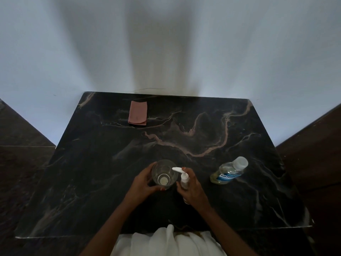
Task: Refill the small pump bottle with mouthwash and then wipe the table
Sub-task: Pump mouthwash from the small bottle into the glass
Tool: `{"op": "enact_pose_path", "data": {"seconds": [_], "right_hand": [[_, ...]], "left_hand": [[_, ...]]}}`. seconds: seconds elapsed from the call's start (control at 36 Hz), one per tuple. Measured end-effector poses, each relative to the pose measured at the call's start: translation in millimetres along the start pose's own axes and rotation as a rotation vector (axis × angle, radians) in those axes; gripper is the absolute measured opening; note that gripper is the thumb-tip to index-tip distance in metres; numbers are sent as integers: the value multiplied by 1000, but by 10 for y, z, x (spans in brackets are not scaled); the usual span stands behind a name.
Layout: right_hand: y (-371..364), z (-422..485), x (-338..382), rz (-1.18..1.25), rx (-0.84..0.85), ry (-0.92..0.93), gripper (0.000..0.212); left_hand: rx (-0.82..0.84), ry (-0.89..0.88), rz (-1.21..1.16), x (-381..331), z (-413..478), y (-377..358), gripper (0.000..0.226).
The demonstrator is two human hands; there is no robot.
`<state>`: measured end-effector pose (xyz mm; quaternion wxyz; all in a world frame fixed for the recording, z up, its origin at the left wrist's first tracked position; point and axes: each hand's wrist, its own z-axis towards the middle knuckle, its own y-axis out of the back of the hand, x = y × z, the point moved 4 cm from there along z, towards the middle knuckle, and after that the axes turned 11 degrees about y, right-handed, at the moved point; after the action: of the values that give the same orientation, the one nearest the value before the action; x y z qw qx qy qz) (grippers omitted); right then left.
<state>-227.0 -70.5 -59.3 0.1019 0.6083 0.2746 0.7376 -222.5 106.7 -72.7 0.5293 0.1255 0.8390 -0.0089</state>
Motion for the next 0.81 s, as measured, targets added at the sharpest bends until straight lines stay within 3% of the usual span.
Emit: {"op": "enact_pose_path", "data": {"seconds": [0.39,0.64,0.81], "right_hand": [[-7,25,31,-60,42,108,55],[-36,-3,-40,10,11,70,71],[-31,5,-4,-19,19,73,56]], "left_hand": [[-16,1,19,54,54,1,84],[-28,-10,4,57,25,5,87],[-13,-4,8,38,13,9,91]]}}
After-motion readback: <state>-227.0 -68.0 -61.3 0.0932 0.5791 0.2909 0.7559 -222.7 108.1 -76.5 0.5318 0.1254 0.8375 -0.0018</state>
